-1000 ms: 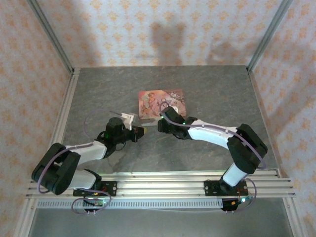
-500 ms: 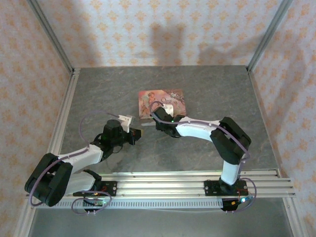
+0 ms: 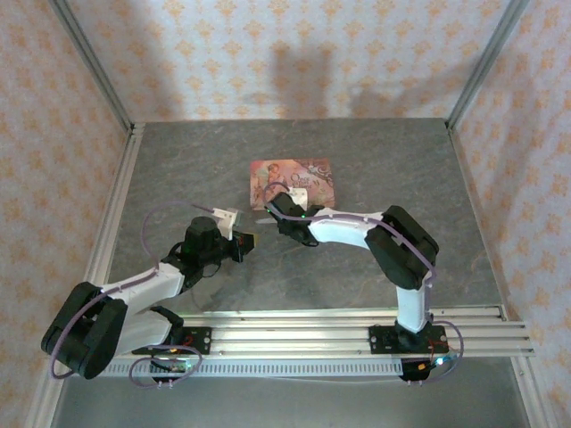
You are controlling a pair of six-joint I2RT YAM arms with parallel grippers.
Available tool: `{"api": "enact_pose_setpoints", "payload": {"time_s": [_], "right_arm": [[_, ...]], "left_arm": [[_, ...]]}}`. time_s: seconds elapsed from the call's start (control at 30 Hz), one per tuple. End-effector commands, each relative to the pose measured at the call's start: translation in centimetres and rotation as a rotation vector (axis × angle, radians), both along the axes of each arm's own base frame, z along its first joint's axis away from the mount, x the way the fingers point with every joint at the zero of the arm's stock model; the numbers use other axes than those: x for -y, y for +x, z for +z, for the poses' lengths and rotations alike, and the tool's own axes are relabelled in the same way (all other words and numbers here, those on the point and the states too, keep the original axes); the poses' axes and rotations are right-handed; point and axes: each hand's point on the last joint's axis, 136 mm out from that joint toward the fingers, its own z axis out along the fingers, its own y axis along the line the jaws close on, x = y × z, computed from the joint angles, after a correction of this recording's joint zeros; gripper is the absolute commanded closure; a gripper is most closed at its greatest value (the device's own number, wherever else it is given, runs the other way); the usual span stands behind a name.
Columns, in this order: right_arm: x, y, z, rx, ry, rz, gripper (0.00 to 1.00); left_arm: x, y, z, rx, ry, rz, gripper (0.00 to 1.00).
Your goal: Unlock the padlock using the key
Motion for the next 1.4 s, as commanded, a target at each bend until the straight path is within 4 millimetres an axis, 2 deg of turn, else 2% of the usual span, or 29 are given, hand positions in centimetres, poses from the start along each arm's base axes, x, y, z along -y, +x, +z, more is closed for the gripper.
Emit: {"api": "enact_pose_setpoints", "payload": {"time_s": [0.0, 0.1, 0.3, 0.47, 0.7, 0.9, 1.13, 1.37], "right_arm": [[0.5, 0.8, 0.1, 0.015, -0.039, -0.019, 0.59], [0.6, 1.1, 0.0, 0.017, -0.043, -0.021, 0.64], [0.5, 1.6, 0.6, 0.028, -0.024, 0.004, 0.89], [0.6, 1.2, 1.0, 0.007, 0.010, 0.050, 1.00], [-0.3, -0.3, 2.2, -0.052, 0.076, 0.210, 1.00], [-1.6, -1.9, 4.1, -0.153, 0.249, 0.316, 1.00], [-2.3, -2.7, 7.1, -0.286, 0.481, 0.330, 1.00], [-2.1, -2.2, 9.9, -0.349, 0.644, 0.298, 1.00]], "left_arm": [[-0.4, -0.5, -0.6, 0.004, 0.031, 0.000, 1.00], [-0.4, -0.6, -0.5, 0.007, 0.031, -0.002, 1.00], [-0.4, -0.7, -0.6, 0.004, 0.036, -0.006, 1.00], [-0.3, -0.8, -0.6, 0.001, 0.030, -0.013, 1.00], [0.5, -0.5, -0.3, -0.003, -0.010, -0.039, 1.00], [2.0, 0.2, 1.0, 0.010, -0.134, -0.094, 1.00], [3.1, 1.7, 2.1, 0.060, -0.247, -0.113, 1.00], [3.6, 2.6, 3.5, 0.119, -0.313, -0.116, 1.00]]}}
